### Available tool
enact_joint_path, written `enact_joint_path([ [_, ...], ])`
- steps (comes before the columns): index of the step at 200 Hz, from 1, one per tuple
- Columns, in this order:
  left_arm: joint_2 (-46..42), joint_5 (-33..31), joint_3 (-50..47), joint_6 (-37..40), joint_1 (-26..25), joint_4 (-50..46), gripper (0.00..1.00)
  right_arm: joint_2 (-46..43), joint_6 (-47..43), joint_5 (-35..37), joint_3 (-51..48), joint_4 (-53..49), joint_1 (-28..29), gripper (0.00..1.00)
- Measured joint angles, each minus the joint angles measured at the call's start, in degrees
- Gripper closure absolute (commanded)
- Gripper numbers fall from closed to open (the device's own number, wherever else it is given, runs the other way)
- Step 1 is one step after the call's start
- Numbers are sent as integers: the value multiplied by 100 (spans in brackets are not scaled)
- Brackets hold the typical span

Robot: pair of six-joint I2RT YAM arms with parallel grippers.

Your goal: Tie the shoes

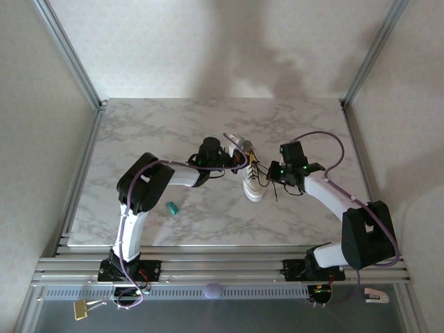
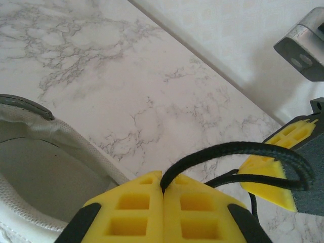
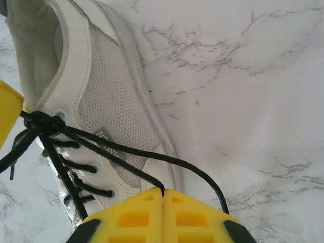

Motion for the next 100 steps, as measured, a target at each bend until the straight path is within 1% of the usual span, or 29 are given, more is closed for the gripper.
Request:
enact_joint_path([
  [100,-52,0,-339,-149,22,299,100,199,107,245,87,-302,42,100],
])
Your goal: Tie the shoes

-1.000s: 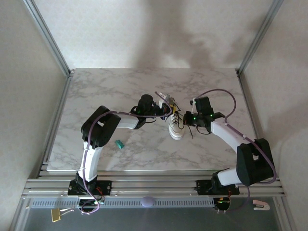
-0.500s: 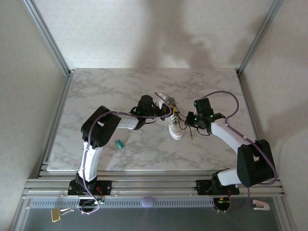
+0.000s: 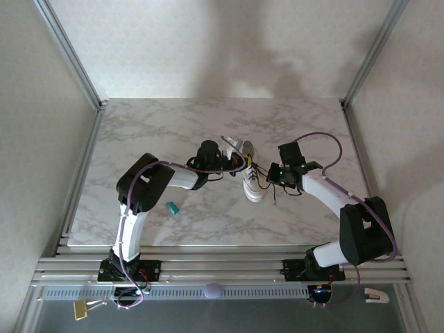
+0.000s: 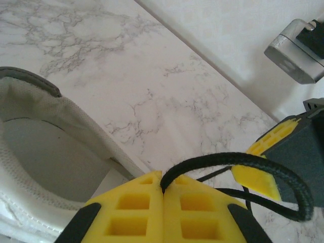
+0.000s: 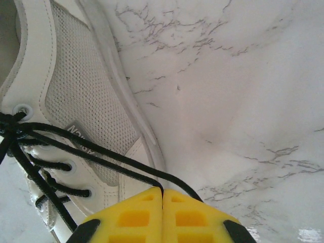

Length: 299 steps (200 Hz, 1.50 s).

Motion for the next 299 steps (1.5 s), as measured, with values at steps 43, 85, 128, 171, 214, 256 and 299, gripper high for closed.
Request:
enact_joint_path([
  [43,-151,2,-186,-57,55,20,100,0,2,133,55,-76,13,100],
  [85,-227,-9,-350,-146,153,96,100,0,17,251,61,-168,13,100],
  [128,-321,-254,-455,-175,520,186,100,50,22,612,61,-669,-107,100],
  [171,-321,-297,-457,-240,570,306,100,-42,-122,227,-28,-391,-118,97],
  [214,-321,-299,-509,-258,573,369,100,192,-479,-623,225,11,-118,76],
  [256,-321,-293,-514,-282,573,382,100,1204,-876,-1095,1075,219,-118,74],
  [299,-321,-260,-514,-313,573,385,100,1690,-1010,-1340,1329,269,-111,60],
])
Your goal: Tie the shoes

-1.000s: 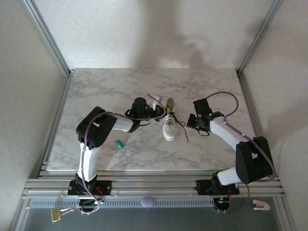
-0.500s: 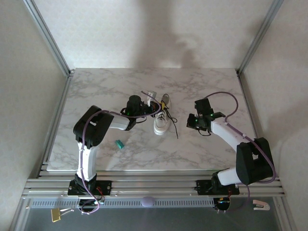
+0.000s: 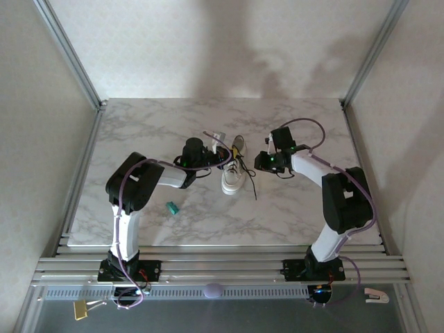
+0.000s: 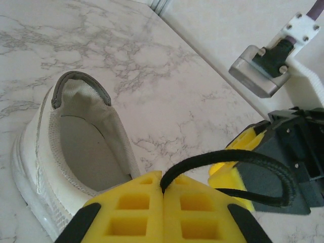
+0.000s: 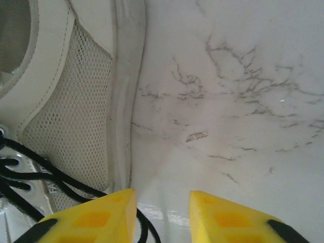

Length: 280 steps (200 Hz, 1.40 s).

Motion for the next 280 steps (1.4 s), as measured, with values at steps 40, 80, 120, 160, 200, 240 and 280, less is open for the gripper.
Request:
enact_joint_path([
  [40,0,24,0,-105,0,2,98,-4,-55,-140,-2,85,57,57],
  [80,0,22,2,-240,0,-7,65,-111,-11,98,-59,83,66,57],
  [120,0,13,229,-188,0,-321,62,-557,15,258,-304,70,66,58],
  [160,0,-219,662,42,0,-907,60,-800,17,317,-356,52,66,58],
  [200,0,-868,879,105,11,-1532,60,-828,31,387,-387,-24,66,58],
  [240,-7,-1362,719,-140,74,-1611,60,-831,33,463,-393,-59,66,58],
  [280,-70,-1639,238,-586,118,-1458,59,-831,35,463,-393,-59,66,58],
])
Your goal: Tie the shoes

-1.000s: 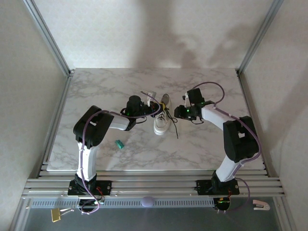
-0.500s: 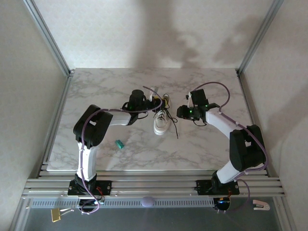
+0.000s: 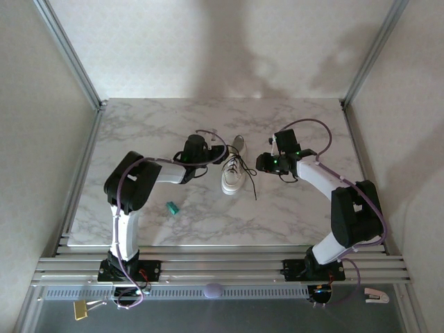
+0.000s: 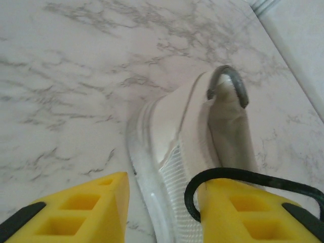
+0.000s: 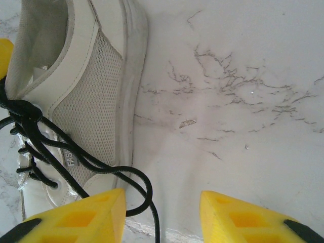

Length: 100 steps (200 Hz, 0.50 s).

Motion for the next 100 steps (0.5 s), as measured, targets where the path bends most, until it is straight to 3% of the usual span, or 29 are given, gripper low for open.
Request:
enact_joint_path([
  [23,-31,-76,-168,-304,0,197,59,0,0,0,0,-13,0,59],
  [50,-31,-76,-328,-667,0,527,47,0,0,0,0,-17,0,59],
  [60,-35,-42,-396,-752,0,649,40,-11,0,0,0,-33,0,59],
  [87,-210,79,-638,-918,11,857,7,-188,0,2,0,-125,0,57],
  [100,-444,79,-780,-938,13,905,0,-402,35,15,-2,-136,0,47],
])
